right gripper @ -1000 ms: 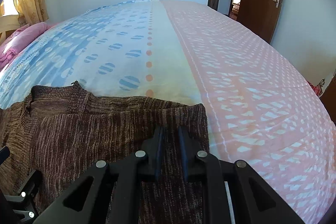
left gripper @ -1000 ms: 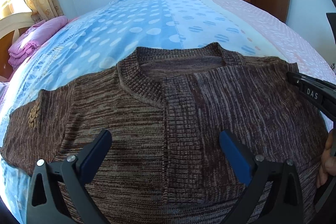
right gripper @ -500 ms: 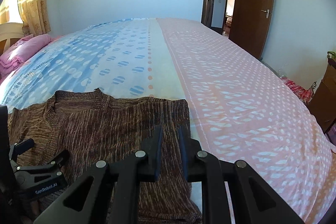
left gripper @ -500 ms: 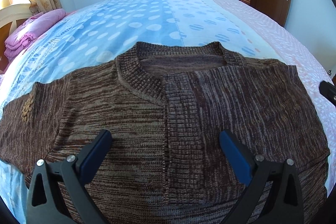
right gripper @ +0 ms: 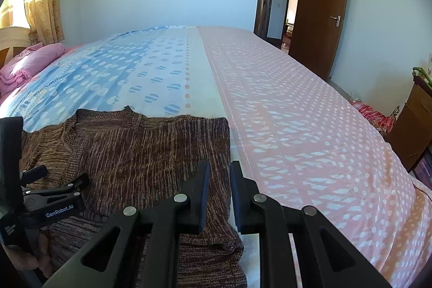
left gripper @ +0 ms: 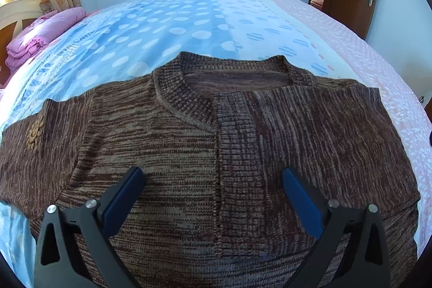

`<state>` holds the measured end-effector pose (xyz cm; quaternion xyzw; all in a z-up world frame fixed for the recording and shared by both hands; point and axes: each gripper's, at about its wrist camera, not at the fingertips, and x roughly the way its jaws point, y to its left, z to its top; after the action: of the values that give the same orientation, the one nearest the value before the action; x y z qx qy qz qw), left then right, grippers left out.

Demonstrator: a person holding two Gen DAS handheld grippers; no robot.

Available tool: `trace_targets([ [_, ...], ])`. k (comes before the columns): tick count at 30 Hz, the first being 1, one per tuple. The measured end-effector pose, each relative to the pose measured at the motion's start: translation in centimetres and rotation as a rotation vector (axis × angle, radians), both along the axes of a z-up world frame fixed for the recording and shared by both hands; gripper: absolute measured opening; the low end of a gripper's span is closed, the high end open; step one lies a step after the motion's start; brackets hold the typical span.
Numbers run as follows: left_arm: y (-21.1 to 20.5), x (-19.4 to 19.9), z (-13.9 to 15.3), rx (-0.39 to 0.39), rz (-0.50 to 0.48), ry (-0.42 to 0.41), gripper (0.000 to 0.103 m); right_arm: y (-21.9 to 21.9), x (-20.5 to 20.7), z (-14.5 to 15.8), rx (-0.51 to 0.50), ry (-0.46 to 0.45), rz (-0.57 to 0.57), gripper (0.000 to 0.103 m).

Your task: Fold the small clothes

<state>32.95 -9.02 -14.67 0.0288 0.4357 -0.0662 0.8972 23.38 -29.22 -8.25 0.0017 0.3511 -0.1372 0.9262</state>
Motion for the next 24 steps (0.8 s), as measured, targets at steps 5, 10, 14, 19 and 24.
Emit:
trace_targets([
  [5,1.6,-1.3,0.2,-0.04,0.018,0.018,0.103,0.3,0.6,-3.3,0.005,0.107,0.003,0.016],
  [10,5.4,-4.2,1.0,-0.078,0.024,0.022,0.103,1.4,0.3,-5.0,-0.062,0.12,0.007,0.022],
  [14,12.9,-6.6,2.9,-0.089,0.166,-0.04,0.103,1.6,0.4,-5.2,-0.116,0.122,-0.04,0.044],
  [19,25.3,-8.0,5.4,-0.173,0.45,-0.156,0.103,0.7,-0.1,-5.2,-0.065,0.1,-0.053,0.046],
  [24,35.6,-7.6,4.6,-0.339,0.693,-0.152,0.087,0.2,-0.2,-5.2,-0.038,0.092,-0.056,0.048],
])
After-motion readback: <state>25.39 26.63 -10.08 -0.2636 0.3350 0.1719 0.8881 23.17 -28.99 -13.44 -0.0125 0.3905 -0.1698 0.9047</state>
